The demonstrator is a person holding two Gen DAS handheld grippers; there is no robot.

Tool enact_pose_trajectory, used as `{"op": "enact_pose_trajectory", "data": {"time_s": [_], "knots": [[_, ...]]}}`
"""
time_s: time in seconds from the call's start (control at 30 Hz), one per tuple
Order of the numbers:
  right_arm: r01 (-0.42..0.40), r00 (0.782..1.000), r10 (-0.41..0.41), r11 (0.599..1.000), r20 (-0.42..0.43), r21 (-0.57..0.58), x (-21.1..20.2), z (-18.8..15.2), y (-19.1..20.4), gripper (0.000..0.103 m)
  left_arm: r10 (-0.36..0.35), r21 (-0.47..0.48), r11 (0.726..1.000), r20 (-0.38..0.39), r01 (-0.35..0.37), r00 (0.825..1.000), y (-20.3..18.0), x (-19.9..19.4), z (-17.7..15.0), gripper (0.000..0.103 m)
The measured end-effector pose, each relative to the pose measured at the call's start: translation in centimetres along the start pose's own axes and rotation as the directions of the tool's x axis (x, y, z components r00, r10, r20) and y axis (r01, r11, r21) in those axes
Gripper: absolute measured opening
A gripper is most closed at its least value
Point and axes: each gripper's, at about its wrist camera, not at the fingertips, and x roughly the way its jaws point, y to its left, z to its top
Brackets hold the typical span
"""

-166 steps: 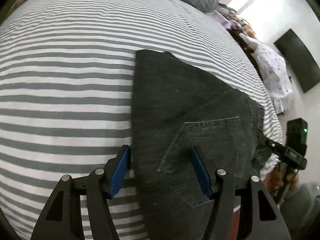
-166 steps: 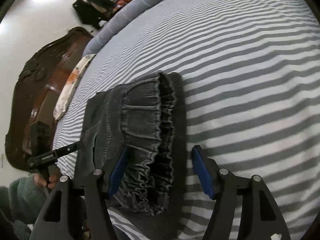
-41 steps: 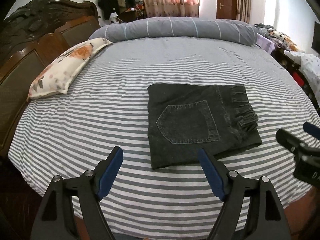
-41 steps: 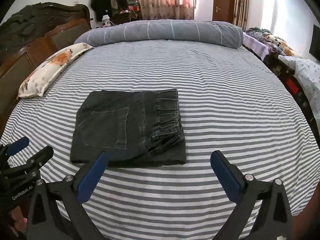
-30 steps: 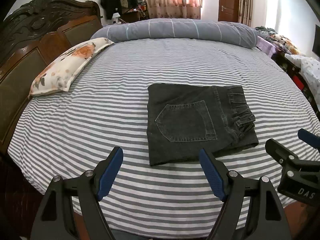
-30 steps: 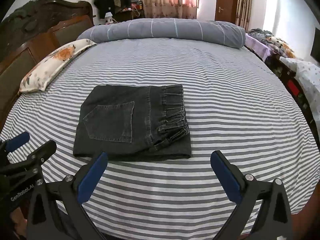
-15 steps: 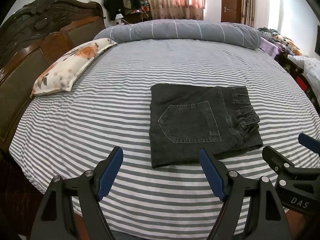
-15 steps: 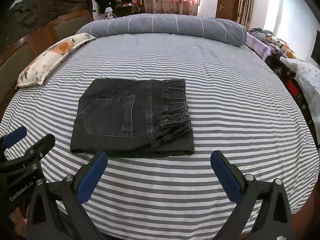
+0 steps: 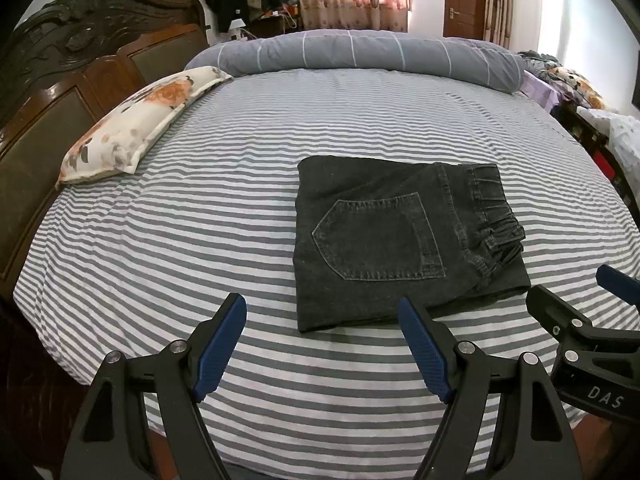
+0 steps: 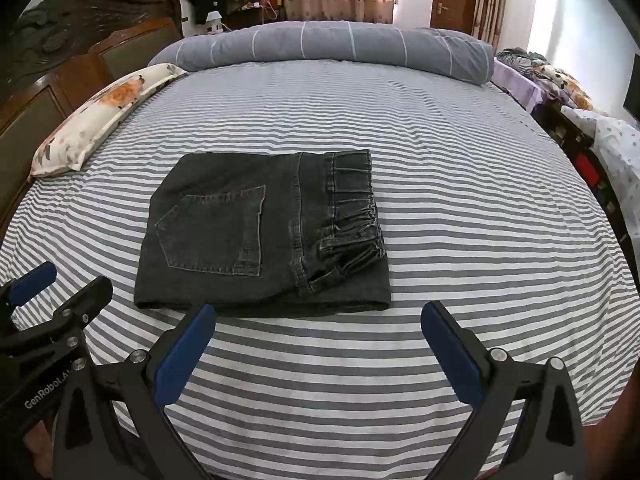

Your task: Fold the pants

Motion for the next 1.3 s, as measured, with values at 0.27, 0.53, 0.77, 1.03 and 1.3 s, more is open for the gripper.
{"op": "enact_pose_trajectory", "data": {"time_s": [0.27,0.53,0.77,1.03,1.3], "knots": [[-0.002,1.0,0.002,1.0,0.001,-0.004,0.6,0.3,0.2,0.102,0.004,0.011,1.0,-0.004,-0.004,1.0,-0.4,0.5,0.0,0.079],[-0.003,1.0,0.003,1.0,0.003,-0.006,1.0,0.8,0.5,0.102,0.01,0.014,1.0,-0.009,-0.01,1.0,-0.5,1.0,0.2,0.079],[-0.007,1.0,0.007,1.0,-0.01,-0.007,1.7,1.0,0.3,0.102,0.013,0.022,1.0,-0.008,-0.013,1.0,-0.5,1.5,0.4,0.079],[-0.006,1.0,0.006,1.0,-0.021,-0.004,2.3,0.7,0.0,0.102,0.019,0.029,0.999,-0.006,-0.019,1.0,-0.4,2.1,0.7,0.079],[-0.007,0.999,0.007,1.0,-0.035,-0.001,2.8,0.4,-0.4,0.102,0.024,0.036,0.999,-0.004,-0.024,1.0,-0.4,2.3,0.9,0.079]]}}
